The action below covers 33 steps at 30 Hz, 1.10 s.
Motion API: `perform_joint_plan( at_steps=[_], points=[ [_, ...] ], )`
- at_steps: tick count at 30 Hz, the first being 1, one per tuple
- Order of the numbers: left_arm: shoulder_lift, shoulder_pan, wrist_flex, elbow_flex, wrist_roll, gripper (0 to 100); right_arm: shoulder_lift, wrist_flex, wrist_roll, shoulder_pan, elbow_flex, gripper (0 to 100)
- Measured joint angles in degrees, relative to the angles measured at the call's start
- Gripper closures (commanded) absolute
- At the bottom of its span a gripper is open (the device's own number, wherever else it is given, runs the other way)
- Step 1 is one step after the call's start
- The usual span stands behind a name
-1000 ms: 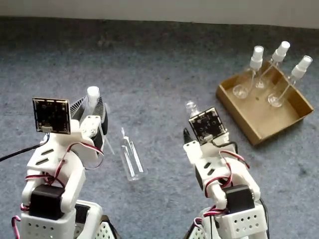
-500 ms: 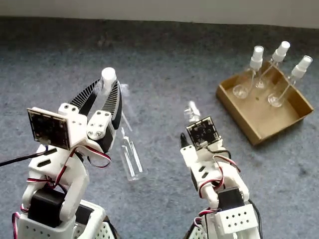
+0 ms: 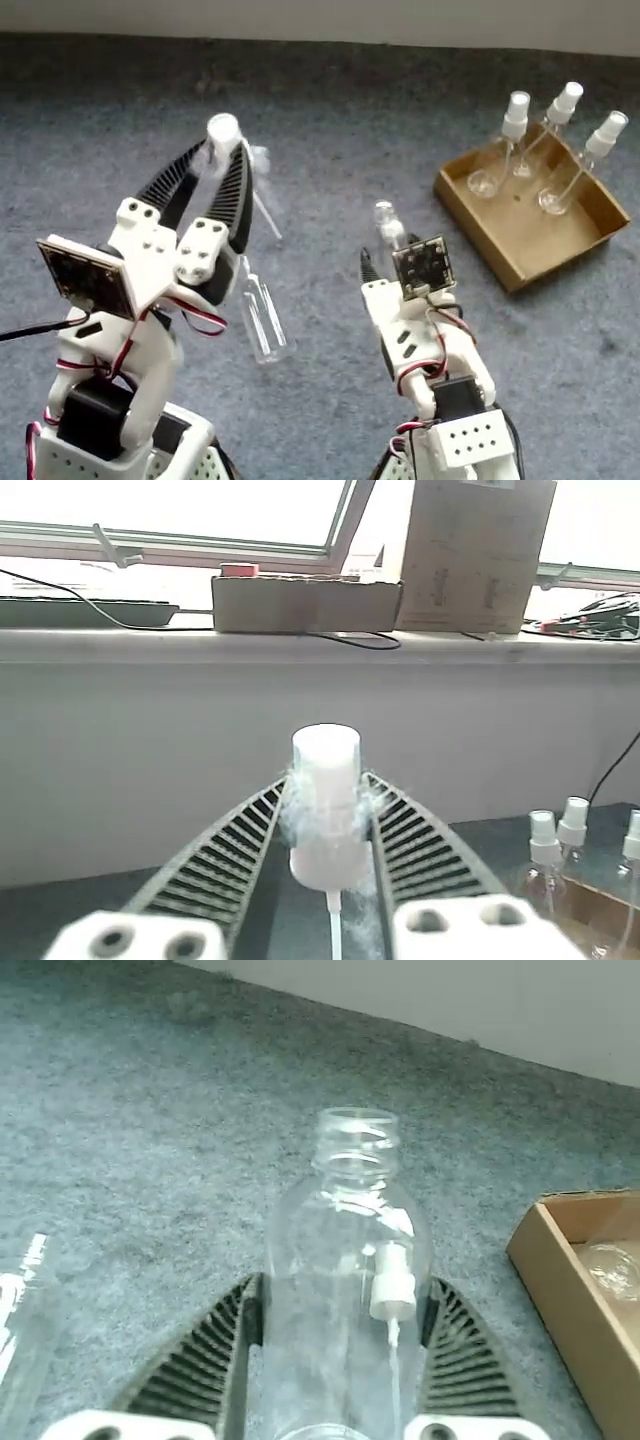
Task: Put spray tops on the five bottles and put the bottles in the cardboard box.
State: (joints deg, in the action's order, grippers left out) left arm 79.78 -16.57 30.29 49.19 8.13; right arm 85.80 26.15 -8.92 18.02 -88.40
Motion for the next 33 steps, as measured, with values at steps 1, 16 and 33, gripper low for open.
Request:
perform_joint_plan(
  at_steps=[1, 16, 33],
  points=[
    [0.00, -1.49, 0.00, 0.00, 0.00, 100, 0.00, 0.00, 0.00, 0.00, 0.00, 89.3],
    [-12.66, -7.12, -11.60, -4.31, -0.18, 99, 0.00, 0.00, 0.35, 2.02, 0.00, 89.3],
    [-31.91, -7.30, -11.69, -22.07, -0.18, 99, -0.09, -23.74, 0.53, 1.85, -7.21, 89.6]
  ],
)
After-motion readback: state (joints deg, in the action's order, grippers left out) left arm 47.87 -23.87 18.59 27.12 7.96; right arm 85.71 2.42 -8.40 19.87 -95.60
